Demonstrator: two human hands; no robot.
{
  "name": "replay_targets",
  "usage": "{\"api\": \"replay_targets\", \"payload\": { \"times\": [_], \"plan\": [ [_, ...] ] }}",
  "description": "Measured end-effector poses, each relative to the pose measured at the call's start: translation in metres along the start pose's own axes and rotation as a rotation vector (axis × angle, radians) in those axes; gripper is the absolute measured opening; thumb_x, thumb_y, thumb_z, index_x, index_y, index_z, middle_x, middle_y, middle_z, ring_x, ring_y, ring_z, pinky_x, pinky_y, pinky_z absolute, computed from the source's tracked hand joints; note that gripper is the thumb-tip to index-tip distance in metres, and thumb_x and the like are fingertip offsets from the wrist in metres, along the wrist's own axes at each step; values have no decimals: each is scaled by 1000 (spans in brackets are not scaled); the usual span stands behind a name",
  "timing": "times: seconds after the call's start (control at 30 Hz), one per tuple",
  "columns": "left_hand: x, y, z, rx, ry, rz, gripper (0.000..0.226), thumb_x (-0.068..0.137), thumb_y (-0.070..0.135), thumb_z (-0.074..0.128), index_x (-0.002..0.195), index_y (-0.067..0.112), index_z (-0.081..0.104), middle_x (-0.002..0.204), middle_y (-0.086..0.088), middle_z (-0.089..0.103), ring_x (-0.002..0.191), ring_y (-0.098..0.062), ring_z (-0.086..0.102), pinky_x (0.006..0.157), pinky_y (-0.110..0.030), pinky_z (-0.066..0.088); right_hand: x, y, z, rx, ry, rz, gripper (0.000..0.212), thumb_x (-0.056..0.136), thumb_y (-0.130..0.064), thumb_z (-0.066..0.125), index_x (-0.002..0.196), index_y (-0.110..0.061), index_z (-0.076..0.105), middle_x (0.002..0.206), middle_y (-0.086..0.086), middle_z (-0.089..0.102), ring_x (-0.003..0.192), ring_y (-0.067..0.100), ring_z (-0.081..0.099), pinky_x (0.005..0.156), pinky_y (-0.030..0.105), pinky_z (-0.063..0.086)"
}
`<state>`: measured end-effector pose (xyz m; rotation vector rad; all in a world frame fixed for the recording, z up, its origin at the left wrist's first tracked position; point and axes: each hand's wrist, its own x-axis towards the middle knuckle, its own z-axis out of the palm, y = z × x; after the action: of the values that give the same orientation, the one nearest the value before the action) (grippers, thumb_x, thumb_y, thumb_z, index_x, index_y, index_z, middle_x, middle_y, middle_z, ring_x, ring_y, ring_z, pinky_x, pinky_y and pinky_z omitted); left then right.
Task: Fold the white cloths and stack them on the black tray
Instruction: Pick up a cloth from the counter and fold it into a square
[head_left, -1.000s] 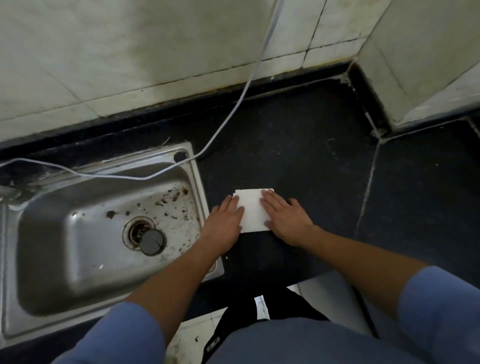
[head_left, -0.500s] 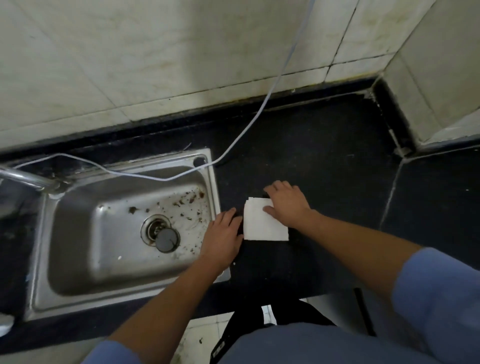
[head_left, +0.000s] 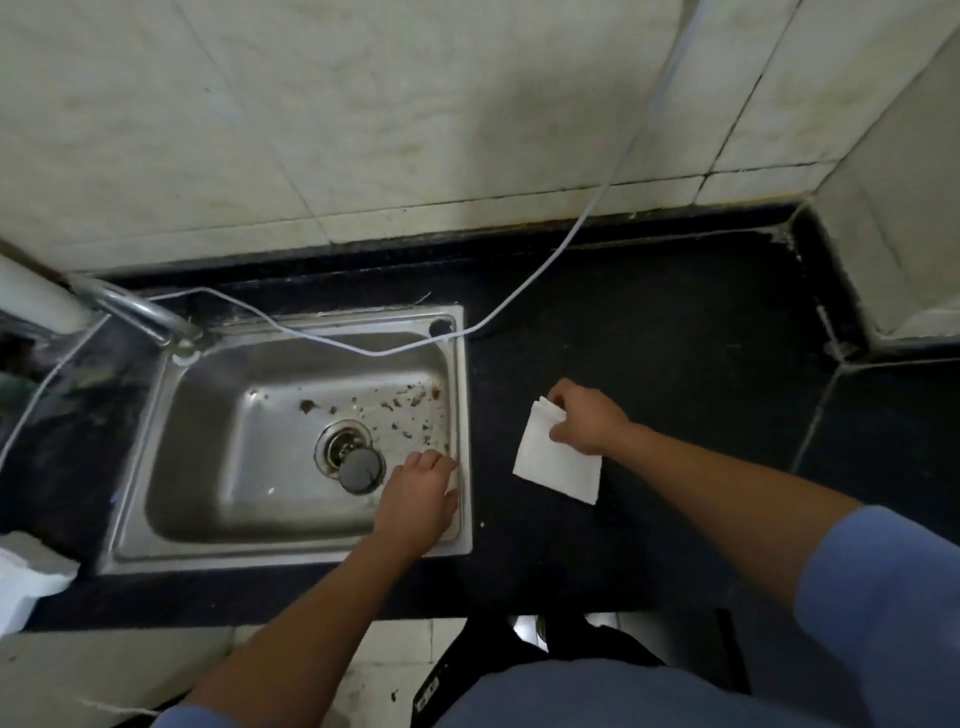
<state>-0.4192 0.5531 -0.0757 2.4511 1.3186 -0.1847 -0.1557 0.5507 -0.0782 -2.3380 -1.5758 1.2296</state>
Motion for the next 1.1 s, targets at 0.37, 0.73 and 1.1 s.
{"api": "replay_targets", "payload": {
  "times": [0.37, 0.73, 1.1],
  "plan": [
    [58, 21, -56, 68, 10, 426, 31, 89, 26, 55, 118, 17, 57, 115, -3, 59, 107, -21, 53, 91, -36, 45, -114, 9, -18, -104, 473, 145, 22, 85, -37, 57, 102, -25, 66, 102, 0, 64, 97, 25, 61, 73, 33, 44],
    [22, 132, -70, 210, -157, 947, 33, 92, 30, 52, 123, 20, 53, 119, -1, 57, 107, -22, 56, 88, -39, 48, -311, 40, 58, -85, 804, 523, 27, 97, -41, 45, 109, -22, 59, 110, -1, 58, 100, 23, 59, 76, 35, 45],
    [-175, 297, 1, 367, -171, 1460, 37, 92, 31, 51, 127, 20, 51, 123, -4, 56, 114, -26, 54, 90, -37, 46, -552, 71, 227, 39, 957, 1015, 25, 97, -40, 44, 104, -20, 57, 106, -1, 58, 98, 25, 59, 67, 33, 38]
  ]
}}
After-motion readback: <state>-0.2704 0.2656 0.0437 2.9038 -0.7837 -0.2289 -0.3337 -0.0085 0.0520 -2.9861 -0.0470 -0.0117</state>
